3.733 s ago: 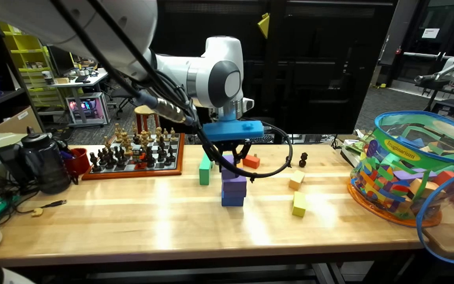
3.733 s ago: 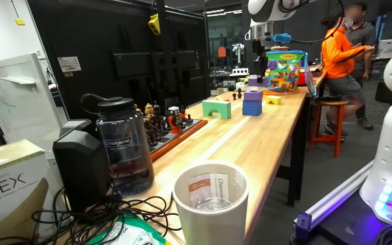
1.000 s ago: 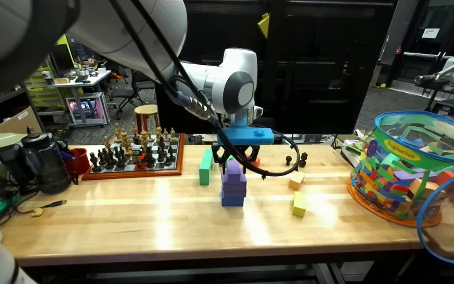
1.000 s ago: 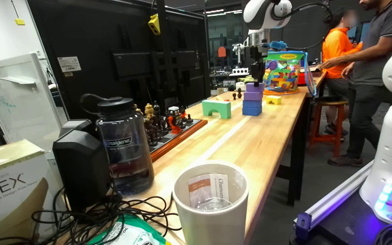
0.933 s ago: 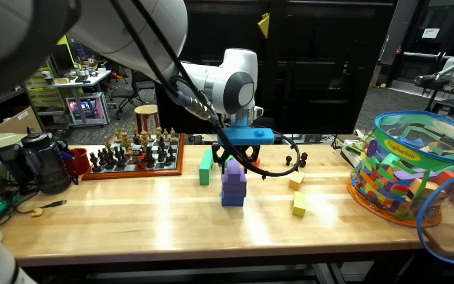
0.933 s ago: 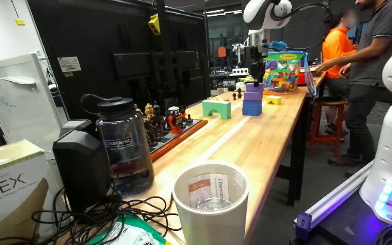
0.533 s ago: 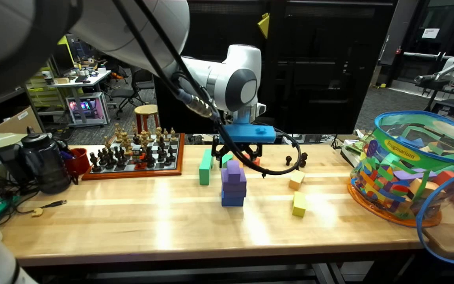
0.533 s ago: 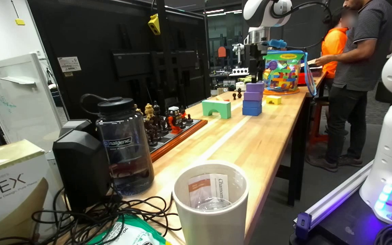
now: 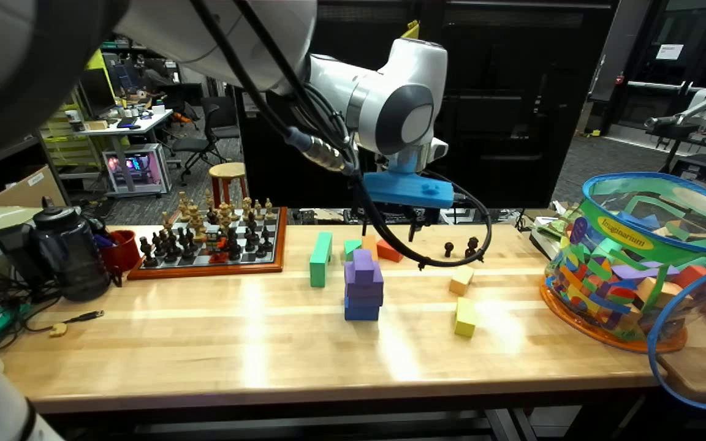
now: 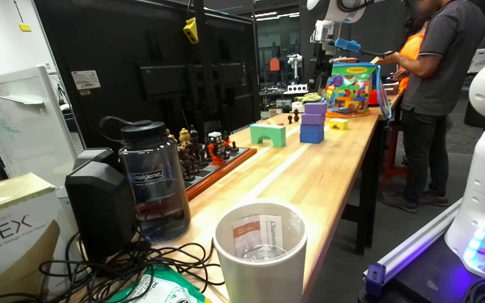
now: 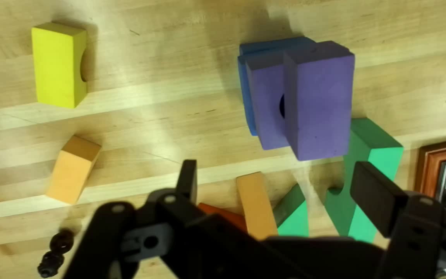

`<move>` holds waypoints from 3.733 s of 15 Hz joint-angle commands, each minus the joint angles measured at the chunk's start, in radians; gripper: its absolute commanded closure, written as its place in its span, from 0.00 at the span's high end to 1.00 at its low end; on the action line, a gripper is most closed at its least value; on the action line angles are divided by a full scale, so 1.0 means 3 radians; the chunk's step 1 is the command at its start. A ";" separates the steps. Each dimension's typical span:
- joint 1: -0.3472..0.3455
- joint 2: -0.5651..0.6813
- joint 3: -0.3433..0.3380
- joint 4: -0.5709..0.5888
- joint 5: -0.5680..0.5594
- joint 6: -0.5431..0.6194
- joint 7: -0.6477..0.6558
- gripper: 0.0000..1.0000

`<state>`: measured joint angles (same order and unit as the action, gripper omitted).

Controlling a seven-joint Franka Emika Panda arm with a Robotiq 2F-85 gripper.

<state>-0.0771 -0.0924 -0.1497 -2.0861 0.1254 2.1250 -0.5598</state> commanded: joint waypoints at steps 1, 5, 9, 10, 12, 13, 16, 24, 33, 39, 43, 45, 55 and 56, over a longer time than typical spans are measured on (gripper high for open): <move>-0.0098 0.0219 -0.0068 0.0306 0.0147 -0.0059 0.0207 1.00; -0.0211 0.0548 -0.0093 0.0635 0.0227 -0.0147 0.0423 1.00; -0.0346 0.0924 -0.0075 0.0975 0.0336 -0.0269 0.0496 1.00; -0.0389 0.1016 -0.0070 0.1063 0.0375 -0.0299 0.0510 1.00; -0.0480 0.1177 -0.0059 0.1210 0.0461 -0.0368 0.0514 1.00; -0.0520 0.1235 -0.0056 0.1248 0.0477 -0.0377 0.0521 1.00; -0.0662 0.1392 -0.0050 0.1360 0.0512 -0.0442 0.0479 1.00; -0.0945 0.1668 -0.0032 0.1465 0.0333 -0.0884 0.0025 1.00; -0.0858 0.1670 -0.0062 0.1314 -0.0521 -0.0616 -0.0203 1.00; -0.0831 0.1782 0.0069 0.1411 -0.0501 -0.0369 -0.0177 1.00; -0.0824 0.1857 0.0109 0.1449 -0.0511 -0.0340 -0.0185 1.00; -0.0839 0.1896 0.0112 0.1468 -0.0504 -0.0339 -0.0193 1.00; -0.0902 0.1994 0.0121 0.1530 -0.0484 -0.0348 -0.0225 0.83; -0.0912 0.1995 0.0125 0.1531 -0.0475 -0.0354 -0.0243 0.73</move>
<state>-0.3372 0.4980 -0.1194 -1.6461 -0.0194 2.0230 -0.6080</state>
